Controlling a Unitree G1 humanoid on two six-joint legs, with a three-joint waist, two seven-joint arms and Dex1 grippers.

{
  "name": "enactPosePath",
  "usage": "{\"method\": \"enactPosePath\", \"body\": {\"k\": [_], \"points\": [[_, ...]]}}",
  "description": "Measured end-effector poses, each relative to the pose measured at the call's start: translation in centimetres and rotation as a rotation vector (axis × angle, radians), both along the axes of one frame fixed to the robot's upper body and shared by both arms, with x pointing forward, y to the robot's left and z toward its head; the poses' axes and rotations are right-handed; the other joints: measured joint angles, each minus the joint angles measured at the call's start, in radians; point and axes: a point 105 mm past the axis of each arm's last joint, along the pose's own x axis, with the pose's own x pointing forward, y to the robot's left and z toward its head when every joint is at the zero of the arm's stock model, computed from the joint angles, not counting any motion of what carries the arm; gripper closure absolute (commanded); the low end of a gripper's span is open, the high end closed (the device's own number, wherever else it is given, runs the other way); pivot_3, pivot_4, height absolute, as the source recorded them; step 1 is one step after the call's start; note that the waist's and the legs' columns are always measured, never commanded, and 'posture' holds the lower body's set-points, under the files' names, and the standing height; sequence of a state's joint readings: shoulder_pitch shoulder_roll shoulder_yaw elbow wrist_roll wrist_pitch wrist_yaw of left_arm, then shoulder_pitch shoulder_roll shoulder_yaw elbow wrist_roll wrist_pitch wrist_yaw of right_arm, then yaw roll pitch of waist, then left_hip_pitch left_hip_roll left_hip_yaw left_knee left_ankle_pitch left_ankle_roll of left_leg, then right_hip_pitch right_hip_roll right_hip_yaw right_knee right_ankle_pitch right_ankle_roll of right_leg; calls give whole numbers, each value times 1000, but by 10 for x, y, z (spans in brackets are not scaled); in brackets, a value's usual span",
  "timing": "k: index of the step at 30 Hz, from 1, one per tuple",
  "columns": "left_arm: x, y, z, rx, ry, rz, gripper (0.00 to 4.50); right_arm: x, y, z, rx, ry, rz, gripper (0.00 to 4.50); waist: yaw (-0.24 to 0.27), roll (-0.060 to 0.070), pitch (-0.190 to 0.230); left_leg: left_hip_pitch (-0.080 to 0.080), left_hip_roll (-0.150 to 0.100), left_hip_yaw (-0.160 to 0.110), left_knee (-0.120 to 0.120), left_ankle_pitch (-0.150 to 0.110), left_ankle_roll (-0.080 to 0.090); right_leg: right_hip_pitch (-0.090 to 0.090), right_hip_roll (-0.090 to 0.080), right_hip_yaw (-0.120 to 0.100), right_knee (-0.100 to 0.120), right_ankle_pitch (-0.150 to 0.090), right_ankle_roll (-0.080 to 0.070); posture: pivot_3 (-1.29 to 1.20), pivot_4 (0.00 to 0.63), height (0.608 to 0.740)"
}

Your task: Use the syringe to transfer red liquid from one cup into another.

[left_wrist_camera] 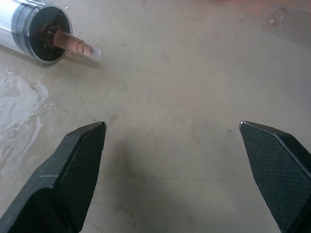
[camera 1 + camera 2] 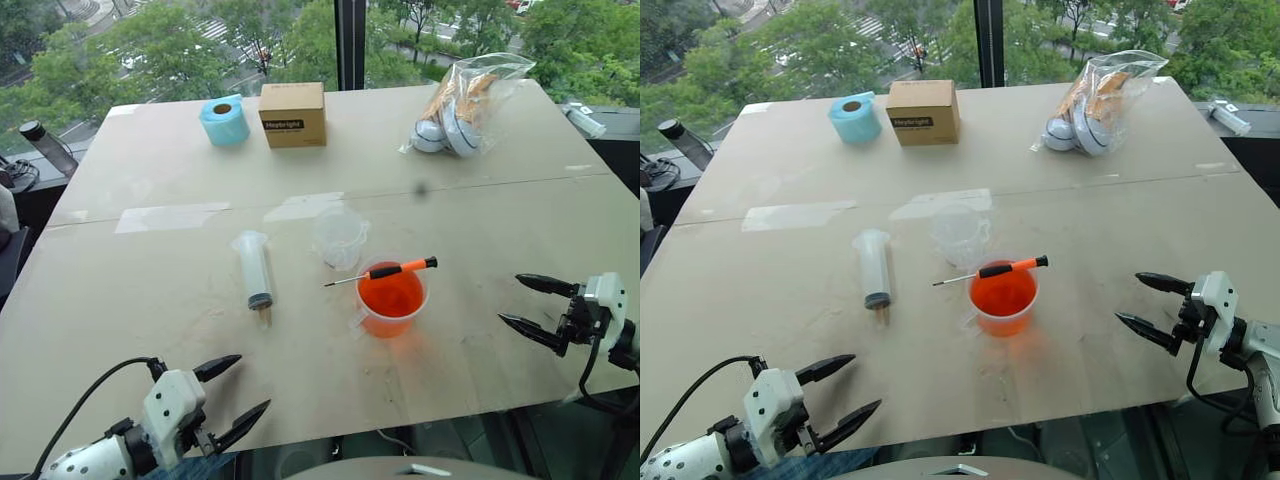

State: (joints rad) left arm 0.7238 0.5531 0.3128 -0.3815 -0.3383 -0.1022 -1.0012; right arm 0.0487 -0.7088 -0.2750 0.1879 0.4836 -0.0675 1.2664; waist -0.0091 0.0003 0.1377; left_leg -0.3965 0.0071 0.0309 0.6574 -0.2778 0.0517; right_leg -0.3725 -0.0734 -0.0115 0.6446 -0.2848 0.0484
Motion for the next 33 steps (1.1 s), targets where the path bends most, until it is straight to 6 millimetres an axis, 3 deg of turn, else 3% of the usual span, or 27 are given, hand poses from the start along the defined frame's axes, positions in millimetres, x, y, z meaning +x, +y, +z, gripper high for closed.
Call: {"method": "enactPosePath", "body": {"k": [6, 19, 23, 27, 31, 33], "points": [[14, -1, 8, -12, -53, 1, 0, 4, 1, 2, -5, -4, 17, 45, 1, 0, 0, 0, 0, 0, 2, 0, 0, 0, 0, 0, 2, 0, 0, 0, 150, 740], [15, -1, 9, -10, -51, -6, 0, 0, -3, 1, -27, 13, 27, 45, -1, 0, 0, 0, 0, 0, 3, 0, 0, 1, 1, 0, 2, 0, 0, 0, 150, 740], [17, -3, 12, -4, -78, -33, 0, -1, -2, 9, -55, 21, 70, 45, -1, 0, 0, 0, 0, 0, 4, 0, 0, 1, 1, 0, 3, 0, 0, 0, 150, 740], [22, -5, 20, -9, -96, -81, 0, 6, 7, 28, -43, -5, 118, 45, -2, 0, 0, 1, 0, 0, 5, 0, 0, 1, 1, 0, 4, 0, 0, 0, 150, 740], [27, -4, 44, -32, -110, -168, 0, 14, 22, 72, -78, -88, 210, 45, -2, 0, 0, 0, 1, -1, 6, 0, 0, 1, 1, -1, 5, 0, 0, 0, 150, 740], [29, -7, 63, -24, -124, -255, 0, 16, 42, 100, -79, -94, 289, 45, -2, 1, 1, 0, 1, -1, 7, 0, 0, 0, 0, -1, 6, 0, 0, 0, 150, 740]]}}
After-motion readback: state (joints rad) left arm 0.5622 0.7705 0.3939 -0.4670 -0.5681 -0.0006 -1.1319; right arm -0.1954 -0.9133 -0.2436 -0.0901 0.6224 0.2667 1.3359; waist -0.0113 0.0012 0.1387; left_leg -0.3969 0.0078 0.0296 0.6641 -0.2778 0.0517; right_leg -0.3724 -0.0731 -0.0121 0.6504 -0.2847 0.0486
